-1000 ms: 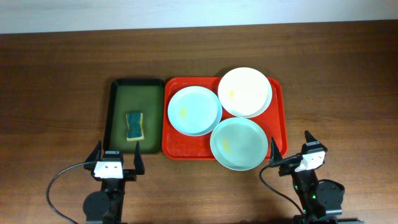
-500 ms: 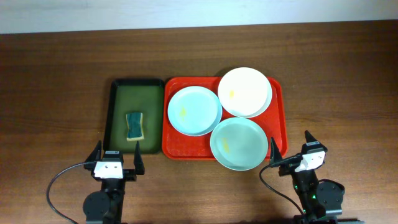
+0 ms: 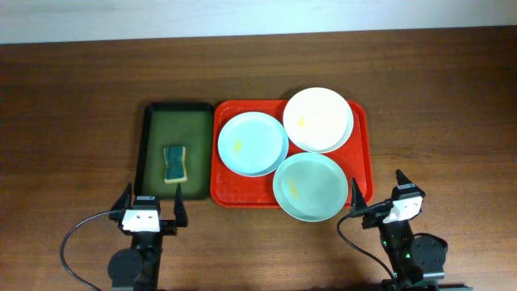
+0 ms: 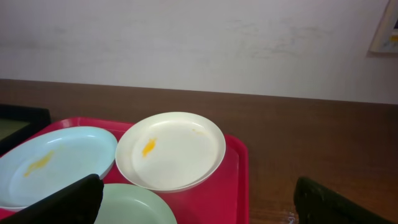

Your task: Clean dirty plates on tray and stack at the side

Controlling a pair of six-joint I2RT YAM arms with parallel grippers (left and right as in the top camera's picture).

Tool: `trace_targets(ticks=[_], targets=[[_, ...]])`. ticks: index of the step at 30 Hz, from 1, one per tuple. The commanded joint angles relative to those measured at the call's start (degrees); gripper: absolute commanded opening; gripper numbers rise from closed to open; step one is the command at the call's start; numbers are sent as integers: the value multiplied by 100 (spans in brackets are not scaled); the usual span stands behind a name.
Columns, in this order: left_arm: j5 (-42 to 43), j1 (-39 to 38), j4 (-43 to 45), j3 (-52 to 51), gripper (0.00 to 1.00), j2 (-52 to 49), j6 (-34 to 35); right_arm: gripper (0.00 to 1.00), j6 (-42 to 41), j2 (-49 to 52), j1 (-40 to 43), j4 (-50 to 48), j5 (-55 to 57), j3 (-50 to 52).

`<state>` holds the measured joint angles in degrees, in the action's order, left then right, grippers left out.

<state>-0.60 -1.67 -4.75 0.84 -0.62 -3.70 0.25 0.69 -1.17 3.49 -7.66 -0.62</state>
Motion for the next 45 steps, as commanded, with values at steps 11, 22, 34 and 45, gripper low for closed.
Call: trace_targets(ticks=[11,22,34,45], targets=[[1609,35,-1021,1425,99,-299,323,99,-7,-17,-37,24,-74,31],[1930,35,-1934,2929,99,-2981,319,99,-7,-17,-37,26,-74,31],[2544,35,-4557,7003,99,-6673,-306,99,-7,-17,-37,24,-74,31],[1355,35,-4505,7003,5,-6791,1014,98,-4,-17,-37,24,-72,31]])
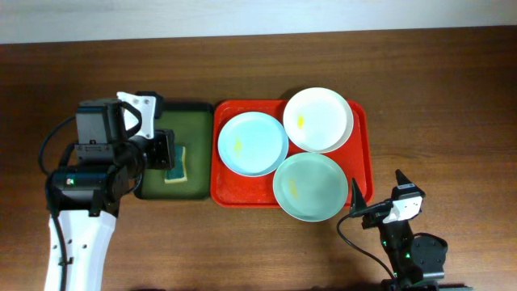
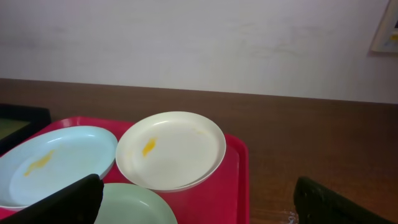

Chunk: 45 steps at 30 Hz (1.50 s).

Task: Clean dirty plates on tray and stack at the side
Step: 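Reach the left gripper into the black tray and grasp the sponge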

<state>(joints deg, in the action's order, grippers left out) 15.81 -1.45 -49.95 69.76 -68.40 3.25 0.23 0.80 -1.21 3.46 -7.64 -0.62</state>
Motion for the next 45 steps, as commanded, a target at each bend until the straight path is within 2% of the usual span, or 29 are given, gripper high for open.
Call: trace_targets(ticks=[1,6,9,13,14,16,17,19,24,27,38,40,45], targets=[[-289,13,15,111,5,-17,319,98,-4,-28,-33,26,-76,31],[-323,13,13,111,9,-153,321,98,-2,-28,-33,26,-76,31],[-372,13,17,111,0,-334,411,99,-2,-28,-33,26,-76,31],[-516,13,-90,208,1,-831,487,98,-2,-28,-33,26,-76,31],[-516,13,-205,208,4,-1012,485,98,-4,-28,-33,26,-76,31],[-481,-2,-323,208,30,-1456,433,98,-4,-28,-33,26,-76,31],[-702,-2,-348,208,35,-1644,400,99,-2,-28,-33,26,-76,31],[-1303,28,-286,208,35,-1980,433,98,-2,-28,-33,26,-76,31],[-1294,24,-181,208,36,-2931,505,99,-4,-28,-33,26,-76,31],[-1565,24,-144,208,36,-3442,505,98,-2,-28,-33,26,-76,31],[-1585,24,192,142,33,-4079,505,98,-2,-28,-33,26,-76,31],[-1585,24,192,138,27,-4133,505,99,-2,-28,-33,26,-74,31],[-1585,24,350,33,25,-4146,505,99,-4,-28,-33,26,-76,31]])
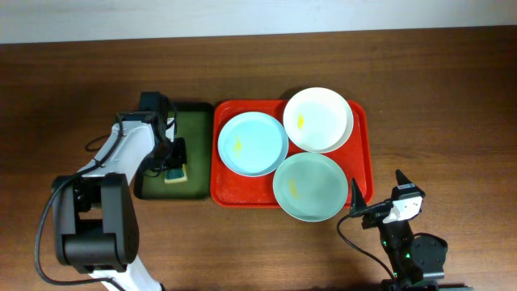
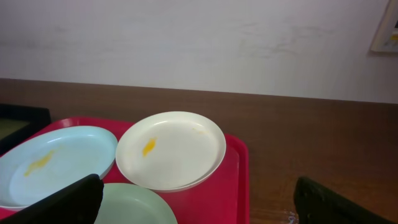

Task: Clean dirty plates on tray and stack at the side
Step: 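Reach the left gripper into the black tray and grasp the sponge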

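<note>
Three dirty plates lie on the red tray (image 1: 362, 162): a light blue plate (image 1: 253, 144), a white plate (image 1: 317, 120) and a pale green plate (image 1: 309, 187), each with a yellow smear. A blue-and-yellow sponge (image 1: 176, 172) lies in the dark green tray (image 1: 196, 133). My left gripper (image 1: 168, 155) is down at the sponge's far end, its jaws hidden under the wrist. My right gripper (image 1: 376, 184) rests open near the table's front, behind the red tray's right corner. Its wrist view shows the white plate (image 2: 171, 149), blue plate (image 2: 50, 163) and green plate (image 2: 134, 205).
The left arm's links (image 1: 121, 149) stretch from its base (image 1: 93, 218) across the table to the green tray. Brown table (image 1: 436, 97) surrounds both trays. A pale wall (image 2: 199, 43) stands behind the table's far edge.
My left arm has dropped from a raised pose over the green tray's left side, and its gripper is now low at the sponge. The sponge, plates and right arm are unmoved.
Both grippers first rested open at the table's front edge, with the sponge alone in the green tray. Then my left arm was up over that tray's left side. Now its gripper sits at the sponge. The right arm has stayed put throughout.
</note>
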Controlling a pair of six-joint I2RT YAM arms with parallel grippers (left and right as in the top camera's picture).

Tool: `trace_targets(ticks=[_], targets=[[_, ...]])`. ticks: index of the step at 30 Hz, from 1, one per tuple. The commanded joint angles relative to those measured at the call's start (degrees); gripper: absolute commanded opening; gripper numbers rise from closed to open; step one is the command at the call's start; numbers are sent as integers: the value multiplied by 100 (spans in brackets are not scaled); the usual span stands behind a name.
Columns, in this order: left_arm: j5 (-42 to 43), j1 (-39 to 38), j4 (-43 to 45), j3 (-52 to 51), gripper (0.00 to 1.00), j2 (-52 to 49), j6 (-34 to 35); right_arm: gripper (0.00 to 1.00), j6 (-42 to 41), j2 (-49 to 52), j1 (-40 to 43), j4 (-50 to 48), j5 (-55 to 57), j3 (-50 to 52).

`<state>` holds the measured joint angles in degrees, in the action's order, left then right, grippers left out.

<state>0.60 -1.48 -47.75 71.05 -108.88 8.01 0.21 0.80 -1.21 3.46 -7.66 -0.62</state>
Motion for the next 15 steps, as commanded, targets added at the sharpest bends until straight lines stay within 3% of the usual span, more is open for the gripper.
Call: trace_targets(ticks=[1,5,7,8,15], targets=[[-63,26,136,-118,25,-103,28,98,0,-28,-33,26,-74,31],[-42,26,160,-247,24,-105,28,98,-2,-28,-33,26,-74,31],[-42,26,229,-343,5,-105,28,99,-2,-28,-33,26,-74,31],[-39,26,229,-343,0,-105,28,99,-2,-28,-33,26,-74,31],[-46,26,59,0,0,428,-33,98,-2,-28,-33,26,-74,31]])
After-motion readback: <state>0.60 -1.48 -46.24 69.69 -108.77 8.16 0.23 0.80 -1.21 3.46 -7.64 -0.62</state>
